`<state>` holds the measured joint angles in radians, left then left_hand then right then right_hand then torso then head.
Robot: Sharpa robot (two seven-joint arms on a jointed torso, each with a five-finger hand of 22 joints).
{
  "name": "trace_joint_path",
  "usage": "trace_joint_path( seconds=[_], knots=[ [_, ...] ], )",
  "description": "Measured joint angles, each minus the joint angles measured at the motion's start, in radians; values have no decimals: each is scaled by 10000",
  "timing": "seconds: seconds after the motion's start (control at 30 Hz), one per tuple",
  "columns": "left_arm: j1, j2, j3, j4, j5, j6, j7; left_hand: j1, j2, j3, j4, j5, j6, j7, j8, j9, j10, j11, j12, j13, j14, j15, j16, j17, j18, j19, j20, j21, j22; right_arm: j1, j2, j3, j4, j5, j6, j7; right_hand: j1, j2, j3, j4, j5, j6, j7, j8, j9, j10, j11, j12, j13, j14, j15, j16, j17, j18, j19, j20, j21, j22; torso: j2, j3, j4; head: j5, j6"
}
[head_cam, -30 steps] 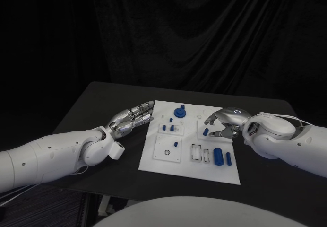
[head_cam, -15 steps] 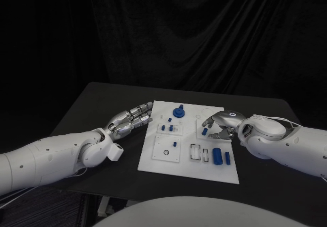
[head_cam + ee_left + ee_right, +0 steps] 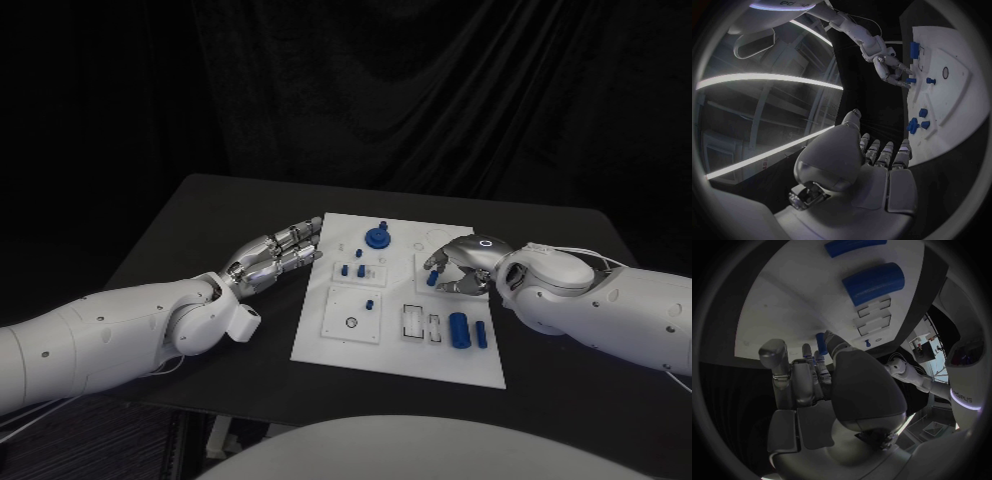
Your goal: Assemble the parts on the task board
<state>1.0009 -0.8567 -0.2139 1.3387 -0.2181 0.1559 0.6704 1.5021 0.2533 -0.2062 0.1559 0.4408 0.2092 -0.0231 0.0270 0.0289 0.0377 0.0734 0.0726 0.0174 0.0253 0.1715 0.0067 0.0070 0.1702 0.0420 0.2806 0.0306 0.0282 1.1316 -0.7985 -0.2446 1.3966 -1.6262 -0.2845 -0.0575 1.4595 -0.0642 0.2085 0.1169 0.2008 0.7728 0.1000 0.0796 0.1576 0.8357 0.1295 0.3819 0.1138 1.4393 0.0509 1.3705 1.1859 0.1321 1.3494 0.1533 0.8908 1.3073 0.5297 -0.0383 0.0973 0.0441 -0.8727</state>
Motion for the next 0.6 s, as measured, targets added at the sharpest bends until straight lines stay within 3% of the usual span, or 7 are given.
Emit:
trace_joint_path(
  seconds=[0.3,0.6],
  knots=[
    [-18,3,0,-25,0,20,-1,0,0,0,0,-1,0,0,0,0,0,0,0,0,0,0,0,0,0,0,0,0,0,-47,147,2,-129,124,-25,141,-1,0,378,125,-127,677,95,212,101,1118,-262,-55,-26,237,-237,201,457,-159,285,-285,816,0,0,-5,-3,144,0],
    [-28,-1,0,-29,0,43,-3,0,0,-1,0,-4,0,0,0,-1,0,0,0,0,0,0,0,0,1,-130,-16,-91,-96,-57,245,7,-230,177,-92,237,175,-88,691,31,-165,1788,276,765,503,1958,-570,-53,121,266,-487,280,591,-157,445,-444,1088,0,-7,-7,-9,205,0]
  ],
)
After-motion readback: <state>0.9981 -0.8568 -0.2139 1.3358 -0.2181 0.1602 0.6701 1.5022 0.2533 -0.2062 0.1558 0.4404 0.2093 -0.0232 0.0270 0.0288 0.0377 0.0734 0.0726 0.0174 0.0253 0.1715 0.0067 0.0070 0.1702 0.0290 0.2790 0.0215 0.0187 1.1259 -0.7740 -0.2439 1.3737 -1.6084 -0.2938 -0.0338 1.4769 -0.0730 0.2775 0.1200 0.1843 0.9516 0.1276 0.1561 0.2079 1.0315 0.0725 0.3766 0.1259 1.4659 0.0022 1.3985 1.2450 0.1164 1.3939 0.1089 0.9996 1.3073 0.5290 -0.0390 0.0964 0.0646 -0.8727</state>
